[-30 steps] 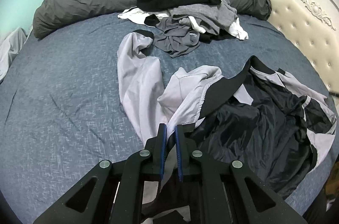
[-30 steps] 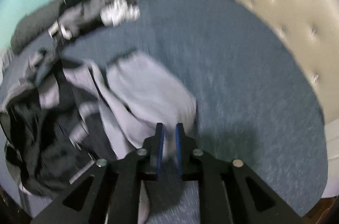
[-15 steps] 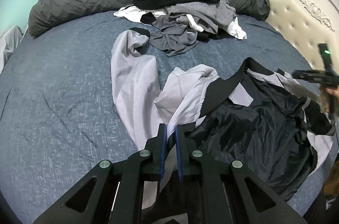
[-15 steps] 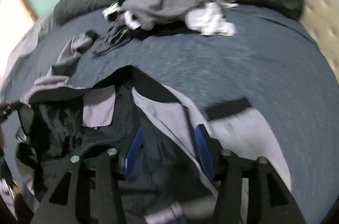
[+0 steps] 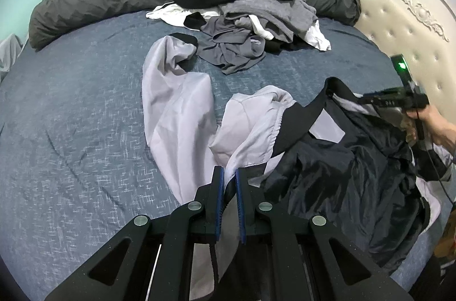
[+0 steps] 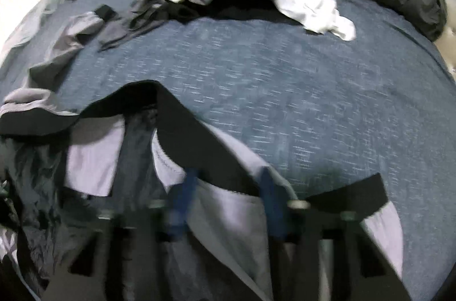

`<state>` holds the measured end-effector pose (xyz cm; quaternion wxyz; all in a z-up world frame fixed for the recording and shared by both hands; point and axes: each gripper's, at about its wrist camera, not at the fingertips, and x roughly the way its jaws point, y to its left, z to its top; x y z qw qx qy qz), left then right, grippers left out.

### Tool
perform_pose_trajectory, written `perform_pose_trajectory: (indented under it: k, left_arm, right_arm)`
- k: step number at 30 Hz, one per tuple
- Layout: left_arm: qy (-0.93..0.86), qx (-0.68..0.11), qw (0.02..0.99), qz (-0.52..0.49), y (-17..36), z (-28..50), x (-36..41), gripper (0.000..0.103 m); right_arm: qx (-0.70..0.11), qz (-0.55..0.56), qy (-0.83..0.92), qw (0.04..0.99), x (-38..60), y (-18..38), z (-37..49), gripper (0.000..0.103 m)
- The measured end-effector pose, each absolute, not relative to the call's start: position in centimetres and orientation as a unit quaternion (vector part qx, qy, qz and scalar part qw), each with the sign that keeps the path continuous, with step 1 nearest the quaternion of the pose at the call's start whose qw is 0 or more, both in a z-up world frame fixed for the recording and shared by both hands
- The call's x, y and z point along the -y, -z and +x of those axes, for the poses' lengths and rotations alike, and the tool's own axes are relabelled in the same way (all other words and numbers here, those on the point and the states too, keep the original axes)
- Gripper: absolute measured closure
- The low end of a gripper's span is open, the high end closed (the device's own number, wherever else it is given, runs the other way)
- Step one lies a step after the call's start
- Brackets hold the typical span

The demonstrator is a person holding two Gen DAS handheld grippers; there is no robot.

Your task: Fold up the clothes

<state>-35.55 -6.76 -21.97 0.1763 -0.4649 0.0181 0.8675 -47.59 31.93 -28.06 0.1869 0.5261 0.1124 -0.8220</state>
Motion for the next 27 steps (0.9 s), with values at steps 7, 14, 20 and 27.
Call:
perform_pose_trajectory:
  k: [7, 14, 20, 27]
  left_arm:
    - [-0.871, -0.014, 0.166, -0.463, 21.9, -35.7, 6.7, 0.094]
    - [-0.876, -0.011, 0.159, -0.455, 20.5, -36.3, 6.9, 0.095]
    - [-0.885, 0.007, 0.149, -0.441, 18.0, -38.1, 7.8, 0.095]
    - [-0.899, 0.008, 0.129, -0.418, 14.9, -38.7, 9.2, 0.095]
  right_arm:
    - [-0.112, 0.479, 0.846, 0.207, -32.0, 25.6, -45.3, 0.100]
    - [-0.116, 0.428, 0.875, 0.194, -32.3, 20.6, -44.3, 0.101]
    - [-0.106, 0.389, 0.899, 0.171, -32.3, 16.5, -44.9, 0.101]
    - [-0.086, 0.352, 0.921, 0.141, -33.5, 12.6, -45.1, 0.101]
